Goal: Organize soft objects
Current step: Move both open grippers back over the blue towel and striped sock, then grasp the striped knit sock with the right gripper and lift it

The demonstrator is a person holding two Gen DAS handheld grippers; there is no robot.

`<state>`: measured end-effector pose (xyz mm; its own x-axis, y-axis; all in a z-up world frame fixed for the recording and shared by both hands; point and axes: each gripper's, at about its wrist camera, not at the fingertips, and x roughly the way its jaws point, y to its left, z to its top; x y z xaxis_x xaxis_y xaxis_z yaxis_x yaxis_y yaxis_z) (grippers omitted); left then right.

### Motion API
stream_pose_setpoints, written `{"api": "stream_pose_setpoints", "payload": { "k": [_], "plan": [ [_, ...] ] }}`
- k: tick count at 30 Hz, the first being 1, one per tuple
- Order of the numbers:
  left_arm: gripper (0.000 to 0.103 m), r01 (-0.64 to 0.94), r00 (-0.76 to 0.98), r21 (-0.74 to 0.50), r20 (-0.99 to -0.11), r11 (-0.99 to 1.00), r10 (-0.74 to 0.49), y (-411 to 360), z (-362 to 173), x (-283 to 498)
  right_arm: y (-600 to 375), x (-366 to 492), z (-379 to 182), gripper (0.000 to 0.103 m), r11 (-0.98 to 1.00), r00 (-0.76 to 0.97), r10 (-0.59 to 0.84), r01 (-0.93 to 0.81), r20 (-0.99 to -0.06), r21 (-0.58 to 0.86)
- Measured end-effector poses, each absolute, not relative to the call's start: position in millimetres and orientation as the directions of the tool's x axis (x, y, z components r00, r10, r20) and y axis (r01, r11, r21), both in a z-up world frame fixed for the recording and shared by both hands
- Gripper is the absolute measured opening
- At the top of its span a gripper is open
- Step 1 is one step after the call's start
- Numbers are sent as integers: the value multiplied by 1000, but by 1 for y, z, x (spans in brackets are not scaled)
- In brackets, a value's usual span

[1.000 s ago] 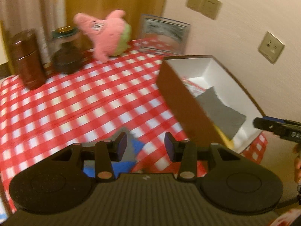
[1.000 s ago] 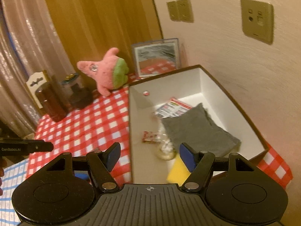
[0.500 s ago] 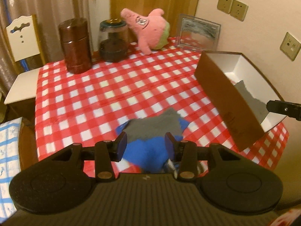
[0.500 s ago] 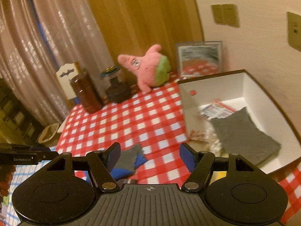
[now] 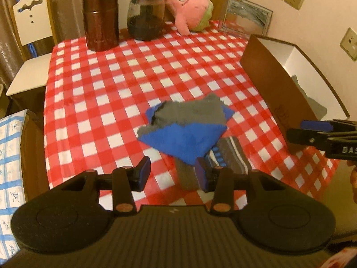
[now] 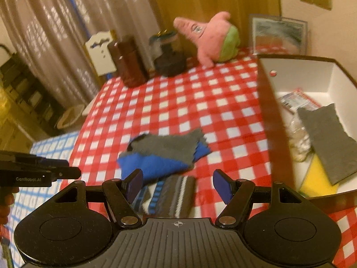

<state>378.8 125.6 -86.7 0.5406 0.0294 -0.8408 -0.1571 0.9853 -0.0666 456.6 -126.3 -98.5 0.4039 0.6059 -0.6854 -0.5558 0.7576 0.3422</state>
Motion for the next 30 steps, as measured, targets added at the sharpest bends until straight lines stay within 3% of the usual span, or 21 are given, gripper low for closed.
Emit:
{"api": "stream_pose_setpoints", "payload": {
  "k": [13,30],
  "plan": [
    [40,-98,481,-81,-876,992,-24,112,-125,383,-96,449,-143,69,768,320,534,-570,-783,291],
    [41,-12,469,-63,-882,998,-50,98,-164,423,-80,471,-176,69,796,278,495,-524,-823,302]
  ]
}}
